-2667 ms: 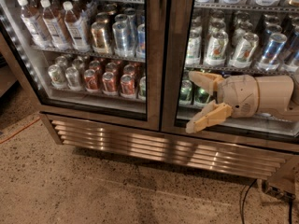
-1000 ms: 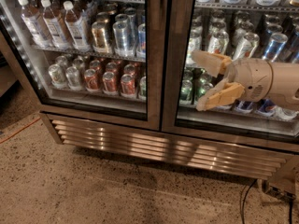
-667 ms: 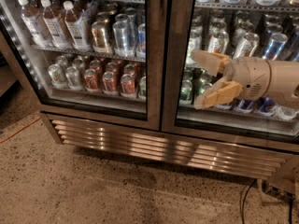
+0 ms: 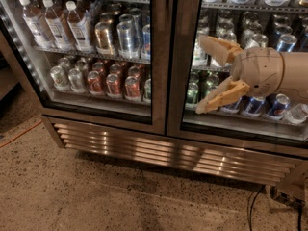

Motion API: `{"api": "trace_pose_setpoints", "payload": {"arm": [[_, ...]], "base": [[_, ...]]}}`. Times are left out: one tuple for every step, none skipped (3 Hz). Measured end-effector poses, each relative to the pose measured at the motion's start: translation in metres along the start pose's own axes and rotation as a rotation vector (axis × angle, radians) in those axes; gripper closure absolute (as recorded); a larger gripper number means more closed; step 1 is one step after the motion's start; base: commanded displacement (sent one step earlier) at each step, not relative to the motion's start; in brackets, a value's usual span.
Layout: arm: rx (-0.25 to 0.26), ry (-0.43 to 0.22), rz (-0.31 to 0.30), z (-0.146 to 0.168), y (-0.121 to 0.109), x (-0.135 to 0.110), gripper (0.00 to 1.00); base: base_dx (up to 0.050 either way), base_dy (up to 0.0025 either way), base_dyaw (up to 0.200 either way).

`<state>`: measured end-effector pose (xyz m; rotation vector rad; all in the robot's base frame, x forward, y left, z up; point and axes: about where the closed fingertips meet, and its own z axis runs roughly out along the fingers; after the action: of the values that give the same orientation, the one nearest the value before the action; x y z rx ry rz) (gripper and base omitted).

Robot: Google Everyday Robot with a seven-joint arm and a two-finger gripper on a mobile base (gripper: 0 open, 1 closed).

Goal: Open right fridge door

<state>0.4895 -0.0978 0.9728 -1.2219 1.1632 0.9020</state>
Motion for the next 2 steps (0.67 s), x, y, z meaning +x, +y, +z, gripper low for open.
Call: {"api": "trace_pose_setpoints", "payload": {"arm": [[0.000,0.000,0.000,0.0000,0.0000,0.0000,0.00],[-0.005,-0.002,0.018,0.0012,-0.0038,0.0000,0.00]], "base": [[0.000,0.00000,0.000],[0.000,0.00000,0.000]]}}
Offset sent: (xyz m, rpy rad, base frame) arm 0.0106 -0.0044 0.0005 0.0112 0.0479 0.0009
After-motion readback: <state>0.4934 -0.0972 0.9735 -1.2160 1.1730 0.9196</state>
